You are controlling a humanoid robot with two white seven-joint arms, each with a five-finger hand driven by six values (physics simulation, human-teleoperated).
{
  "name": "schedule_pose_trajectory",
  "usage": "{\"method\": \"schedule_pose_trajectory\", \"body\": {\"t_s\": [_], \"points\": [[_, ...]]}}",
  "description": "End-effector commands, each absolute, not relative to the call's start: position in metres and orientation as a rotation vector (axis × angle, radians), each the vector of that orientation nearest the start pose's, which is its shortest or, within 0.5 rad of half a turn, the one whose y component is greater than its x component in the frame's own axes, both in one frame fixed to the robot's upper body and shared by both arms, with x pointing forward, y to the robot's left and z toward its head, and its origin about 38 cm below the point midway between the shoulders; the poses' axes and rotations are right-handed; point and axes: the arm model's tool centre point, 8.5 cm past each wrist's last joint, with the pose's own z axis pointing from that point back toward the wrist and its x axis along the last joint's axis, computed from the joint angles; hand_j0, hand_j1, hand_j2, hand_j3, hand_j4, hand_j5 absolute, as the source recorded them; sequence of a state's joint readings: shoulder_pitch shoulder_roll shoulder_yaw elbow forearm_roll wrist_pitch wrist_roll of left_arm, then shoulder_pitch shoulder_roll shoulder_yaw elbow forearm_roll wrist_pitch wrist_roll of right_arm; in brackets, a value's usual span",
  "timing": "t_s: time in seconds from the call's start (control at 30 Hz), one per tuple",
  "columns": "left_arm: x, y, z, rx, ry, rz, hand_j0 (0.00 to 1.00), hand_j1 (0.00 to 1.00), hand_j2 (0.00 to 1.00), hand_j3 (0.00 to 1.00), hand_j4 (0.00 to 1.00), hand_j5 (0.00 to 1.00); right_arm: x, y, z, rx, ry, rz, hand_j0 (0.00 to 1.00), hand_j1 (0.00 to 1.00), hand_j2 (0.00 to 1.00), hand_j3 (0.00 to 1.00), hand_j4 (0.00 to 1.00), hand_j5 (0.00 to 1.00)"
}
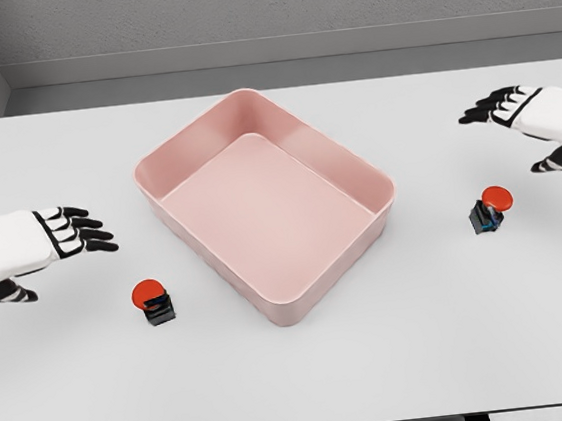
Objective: Put the industrial switch in the basket with both arms
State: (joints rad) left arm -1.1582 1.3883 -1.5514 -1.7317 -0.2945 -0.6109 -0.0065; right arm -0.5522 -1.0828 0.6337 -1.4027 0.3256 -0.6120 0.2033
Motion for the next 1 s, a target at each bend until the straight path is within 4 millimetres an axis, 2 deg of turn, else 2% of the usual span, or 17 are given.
{"method": "schedule_pose_trajectory", "body": {"t_s": [0.0,0.07,0.2,0.3,0.37,0.5,0.73,0.8,0.83,0.97], "points": [[0.337,0.369,0.238,0.354,-1.382,-2.203,1.0,1.0,1.0,1.0,1.0,1.0,0.41,-0.406,0.235,-0.595,-1.443,1.88,1.0,1.0,1.0,1.0,1.0,1.0],[0.337,0.368,0.238,0.353,-1.385,-2.205,1.0,1.0,1.0,1.0,1.0,1.0,0.41,-0.403,0.231,-0.583,-1.441,1.884,1.0,1.0,1.0,1.0,1.0,1.0],[0.344,0.316,0.223,0.218,-1.411,-2.335,1.0,1.0,1.0,1.0,1.0,1.0,0.405,-0.405,0.214,-0.594,-1.342,1.976,1.0,1.0,1.0,1.0,1.0,1.0],[0.344,0.305,0.218,0.181,-1.418,-2.357,1.0,1.0,1.0,1.0,1.0,1.0,0.399,-0.401,0.193,-0.543,-1.294,2.016,1.0,1.0,1.0,1.0,1.0,1.0],[0.343,0.303,0.213,0.16,-1.405,-2.365,1.0,1.0,1.0,1.0,1.0,1.0,0.396,-0.395,0.182,-0.51,-1.279,2.036,1.0,1.0,1.0,1.0,1.0,1.0],[0.337,0.305,0.201,0.147,-1.358,-2.412,1.0,1.0,1.0,1.0,1.0,1.0,0.393,-0.396,0.177,-0.497,-1.268,2.039,1.0,1.0,1.0,1.0,1.0,1.0],[0.337,0.295,0.196,0.123,-1.367,-2.437,1.0,1.0,1.0,1.0,1.0,1.0,0.388,-0.395,0.187,-0.508,-1.281,2.061,1.0,1.0,1.0,1.0,1.0,1.0],[0.339,0.291,0.195,0.121,-1.371,-2.455,1.0,1.0,1.0,1.0,1.0,1.0,0.386,-0.388,0.188,-0.495,-1.3,2.074,1.0,1.0,1.0,1.0,1.0,1.0],[0.339,0.288,0.195,0.117,-1.376,-2.457,1.0,1.0,1.0,1.0,1.0,1.0,0.383,-0.392,0.189,-0.499,-1.285,2.08,1.0,1.0,1.0,1.0,1.0,1.0],[0.34,0.28,0.193,0.105,-1.388,-2.478,0.89,0.89,0.89,0.89,0.89,0.89,0.38,-0.387,0.188,-0.484,-1.297,2.088,1.0,1.0,1.0,1.0,1.0,1.0]]}}
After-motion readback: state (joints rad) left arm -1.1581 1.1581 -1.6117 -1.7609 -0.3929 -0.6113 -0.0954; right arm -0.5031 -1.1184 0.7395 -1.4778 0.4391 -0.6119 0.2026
